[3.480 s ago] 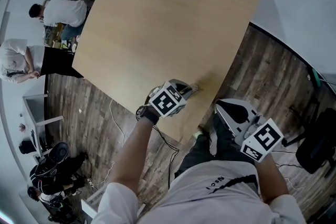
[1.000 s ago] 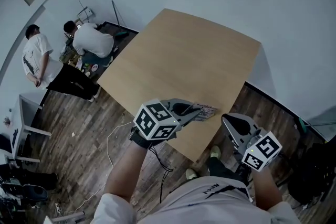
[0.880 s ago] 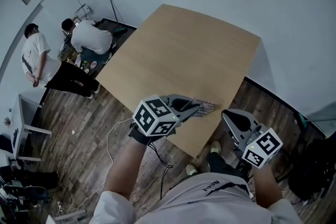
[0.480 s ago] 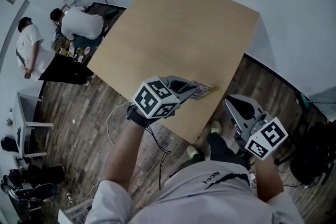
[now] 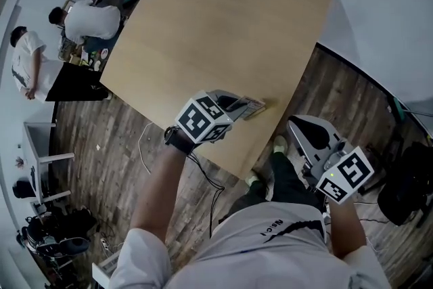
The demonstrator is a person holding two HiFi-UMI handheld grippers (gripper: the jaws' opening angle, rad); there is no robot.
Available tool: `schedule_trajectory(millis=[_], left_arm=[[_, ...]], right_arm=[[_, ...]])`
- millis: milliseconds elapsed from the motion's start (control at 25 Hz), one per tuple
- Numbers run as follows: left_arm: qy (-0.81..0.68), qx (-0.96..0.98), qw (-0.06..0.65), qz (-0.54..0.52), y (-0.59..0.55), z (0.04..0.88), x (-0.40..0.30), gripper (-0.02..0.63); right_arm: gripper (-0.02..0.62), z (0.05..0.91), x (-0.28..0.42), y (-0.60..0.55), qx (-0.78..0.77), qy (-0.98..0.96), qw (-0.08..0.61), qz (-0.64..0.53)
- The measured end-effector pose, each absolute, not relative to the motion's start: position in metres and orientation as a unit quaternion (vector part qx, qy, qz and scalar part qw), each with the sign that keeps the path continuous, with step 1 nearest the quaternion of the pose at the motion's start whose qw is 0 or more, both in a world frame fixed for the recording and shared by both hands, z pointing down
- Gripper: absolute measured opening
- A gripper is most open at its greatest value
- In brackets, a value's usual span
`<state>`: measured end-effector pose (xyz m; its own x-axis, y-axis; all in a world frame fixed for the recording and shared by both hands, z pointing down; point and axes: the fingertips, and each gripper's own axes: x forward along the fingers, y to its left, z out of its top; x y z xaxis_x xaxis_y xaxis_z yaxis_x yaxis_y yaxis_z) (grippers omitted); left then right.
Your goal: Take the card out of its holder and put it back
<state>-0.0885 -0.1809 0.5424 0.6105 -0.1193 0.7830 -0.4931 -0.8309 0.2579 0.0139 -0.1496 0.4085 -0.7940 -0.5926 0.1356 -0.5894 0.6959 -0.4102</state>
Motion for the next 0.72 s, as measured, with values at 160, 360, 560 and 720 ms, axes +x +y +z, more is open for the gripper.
schedule_trajectory(millis=[160,360,560,720], left_arm=[[-0.174,0.855,0.239,0.426,-0.190,0.567,-0.091,0.026],[-0.170,0.842,0.233,0.455,-0.190,0.593,-0.094,0.026],[-0.166,0.840,0.235,0.461,-0.190,0.601,-0.094,0.026],[-0.161,0.842,0.233,0.460,-0.192,0.605,-0.091,0.026]], right_arm=[[0.014,0.421,0.020,-0.163,-0.323,0.916,0.001,-0.236],[0.014,0.435,0.026,-0.172,-0.323,0.913,0.001,-0.249],[0.014,0.441,0.027,-0.175,-0.320,0.912,0.001,-0.256],[0.014,0.444,0.029,-0.177,-0.322,0.911,0.001,-0.258]])
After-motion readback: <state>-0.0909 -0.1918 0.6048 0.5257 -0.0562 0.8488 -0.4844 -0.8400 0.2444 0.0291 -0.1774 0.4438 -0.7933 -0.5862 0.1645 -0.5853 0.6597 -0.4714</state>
